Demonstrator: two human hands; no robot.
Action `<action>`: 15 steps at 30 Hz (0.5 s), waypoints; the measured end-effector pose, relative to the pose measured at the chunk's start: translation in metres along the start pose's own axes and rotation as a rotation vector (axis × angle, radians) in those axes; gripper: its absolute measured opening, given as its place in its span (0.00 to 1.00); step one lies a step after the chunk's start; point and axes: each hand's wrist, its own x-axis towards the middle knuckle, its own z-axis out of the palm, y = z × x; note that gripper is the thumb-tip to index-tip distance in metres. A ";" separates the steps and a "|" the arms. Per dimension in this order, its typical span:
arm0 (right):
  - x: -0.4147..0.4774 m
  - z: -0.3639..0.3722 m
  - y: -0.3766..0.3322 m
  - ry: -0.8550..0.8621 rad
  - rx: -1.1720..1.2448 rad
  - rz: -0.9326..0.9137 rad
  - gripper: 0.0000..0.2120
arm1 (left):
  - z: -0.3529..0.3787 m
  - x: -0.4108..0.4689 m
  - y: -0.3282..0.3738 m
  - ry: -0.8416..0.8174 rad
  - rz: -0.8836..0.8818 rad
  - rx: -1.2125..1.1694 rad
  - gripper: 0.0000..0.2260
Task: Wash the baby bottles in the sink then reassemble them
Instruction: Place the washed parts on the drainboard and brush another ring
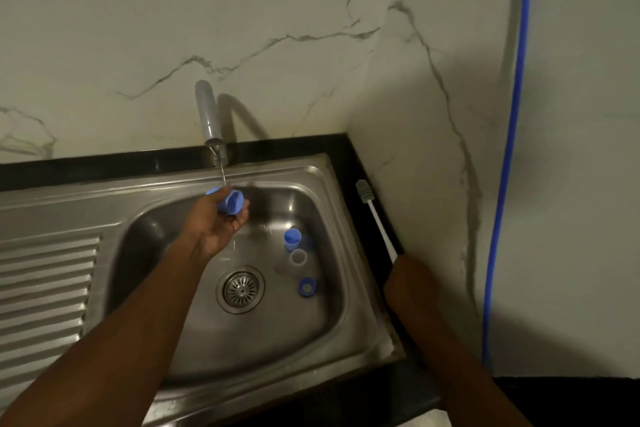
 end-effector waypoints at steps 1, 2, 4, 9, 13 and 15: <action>0.000 0.002 0.003 0.011 0.001 -0.002 0.11 | 0.002 -0.001 -0.001 0.008 -0.020 -0.018 0.04; 0.003 0.004 0.004 0.015 0.036 0.001 0.10 | 0.002 -0.001 -0.001 0.015 -0.028 -0.040 0.05; 0.006 0.000 0.000 0.039 0.153 -0.024 0.09 | 0.001 -0.002 0.001 0.007 -0.028 -0.122 0.08; -0.017 -0.041 -0.046 -0.230 0.890 -0.058 0.11 | 0.005 -0.005 0.008 -0.062 -0.057 -0.146 0.14; -0.061 -0.069 -0.081 -0.867 1.369 -0.008 0.09 | 0.010 -0.006 0.016 -0.077 -0.021 -0.178 0.19; -0.071 -0.073 -0.086 -1.048 1.484 0.034 0.11 | 0.015 -0.009 0.015 -0.090 -0.047 -0.184 0.19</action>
